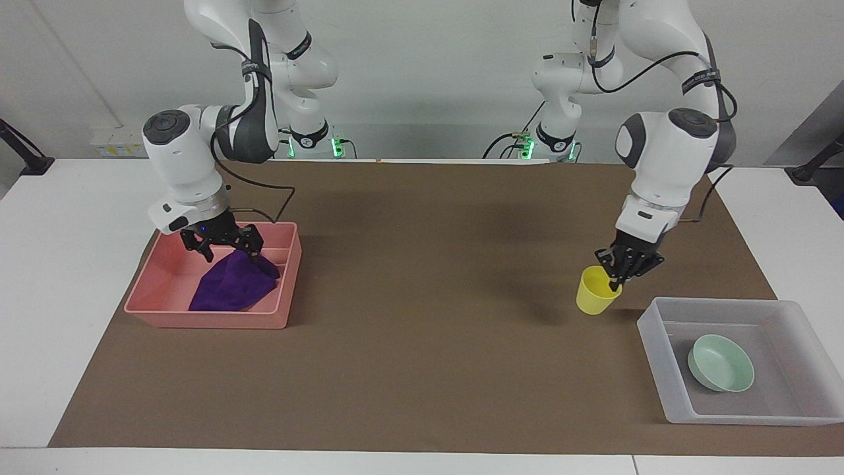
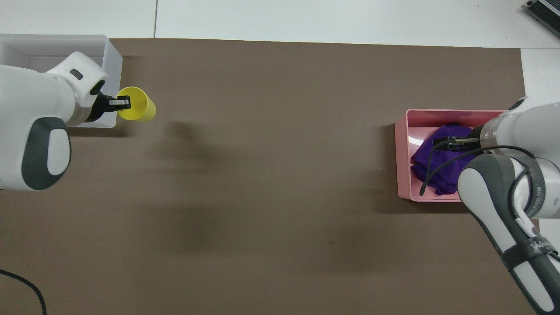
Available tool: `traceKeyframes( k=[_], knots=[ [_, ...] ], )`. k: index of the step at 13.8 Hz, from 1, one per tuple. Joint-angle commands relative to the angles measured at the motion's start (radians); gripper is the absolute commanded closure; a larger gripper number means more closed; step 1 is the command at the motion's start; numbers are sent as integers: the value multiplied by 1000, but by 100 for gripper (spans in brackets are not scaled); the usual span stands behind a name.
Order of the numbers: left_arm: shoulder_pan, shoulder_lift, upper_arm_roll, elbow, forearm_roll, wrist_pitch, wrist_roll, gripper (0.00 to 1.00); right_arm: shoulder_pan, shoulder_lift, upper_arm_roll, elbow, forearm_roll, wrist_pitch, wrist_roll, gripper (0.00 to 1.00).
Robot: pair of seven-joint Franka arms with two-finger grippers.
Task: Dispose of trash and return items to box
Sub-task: 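Lower the yellow cup into the green bowl while the right gripper releases the cloth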
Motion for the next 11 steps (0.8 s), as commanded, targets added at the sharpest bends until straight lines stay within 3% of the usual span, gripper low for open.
traceKeyframes(
  k=[1, 5, 8, 11],
  knots=[
    [84, 85, -13, 156, 11, -65, 50, 100, 12, -24, 4, 45, 2, -78, 39, 0],
    [205, 179, -14, 290, -37, -111, 165, 100, 12, -54, 2, 209, 2, -351, 38, 0],
    [242, 288, -16, 417, -49, -145, 201, 100, 2, -57, 1, 313, 4, -470, 33, 0],
    [279, 369, -17, 465, -48, -134, 214, 100, -2, -57, 1, 413, 2, -578, 27, 0]
  ],
)
